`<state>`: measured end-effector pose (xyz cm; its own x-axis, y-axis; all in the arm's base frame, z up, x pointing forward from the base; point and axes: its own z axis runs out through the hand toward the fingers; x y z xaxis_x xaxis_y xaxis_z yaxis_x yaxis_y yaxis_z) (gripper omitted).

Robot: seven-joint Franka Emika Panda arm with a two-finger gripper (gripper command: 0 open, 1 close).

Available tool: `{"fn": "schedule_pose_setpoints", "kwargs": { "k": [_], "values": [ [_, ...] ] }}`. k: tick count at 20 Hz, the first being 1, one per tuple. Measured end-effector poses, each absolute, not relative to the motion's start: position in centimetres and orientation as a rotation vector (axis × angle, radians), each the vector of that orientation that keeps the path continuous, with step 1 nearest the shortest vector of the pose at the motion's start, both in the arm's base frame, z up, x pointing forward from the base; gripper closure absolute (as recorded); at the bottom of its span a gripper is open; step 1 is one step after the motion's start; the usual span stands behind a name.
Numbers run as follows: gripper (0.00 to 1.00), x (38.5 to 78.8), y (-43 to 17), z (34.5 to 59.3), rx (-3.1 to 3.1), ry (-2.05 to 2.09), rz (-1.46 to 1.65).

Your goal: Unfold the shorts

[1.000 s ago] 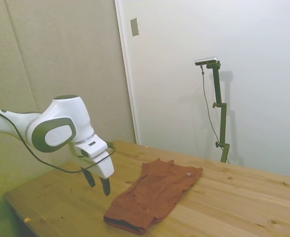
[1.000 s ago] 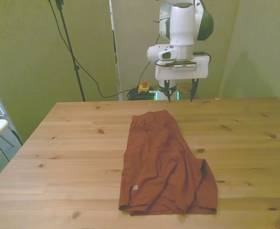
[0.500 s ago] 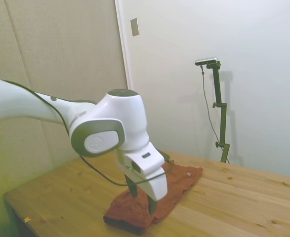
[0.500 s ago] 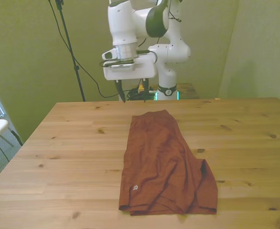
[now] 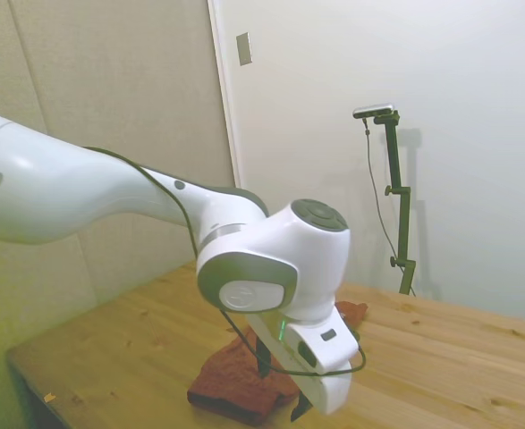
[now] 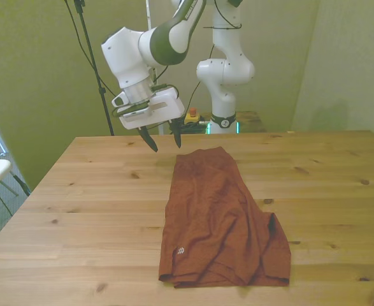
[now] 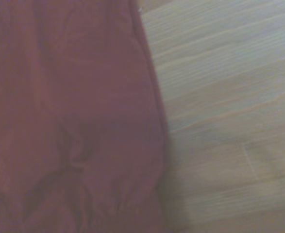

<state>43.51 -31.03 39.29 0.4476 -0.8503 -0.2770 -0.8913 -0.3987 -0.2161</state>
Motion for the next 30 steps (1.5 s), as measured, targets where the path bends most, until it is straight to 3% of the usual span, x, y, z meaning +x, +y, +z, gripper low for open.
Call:
{"fn": "schedule_pose_setpoints", "kwargs": {
  "k": [16, 17, 30],
  "values": [
    [0.00, 45.8, -29.5, 36.3, -2.341, 1.187, 0.392],
    [1.00, 45.9, -29.4, 36.2, -2.337, 1.173, 0.391],
    [1.00, 46.4, -28.6, 35.3, -2.357, 1.099, 0.406]
  ]
}}
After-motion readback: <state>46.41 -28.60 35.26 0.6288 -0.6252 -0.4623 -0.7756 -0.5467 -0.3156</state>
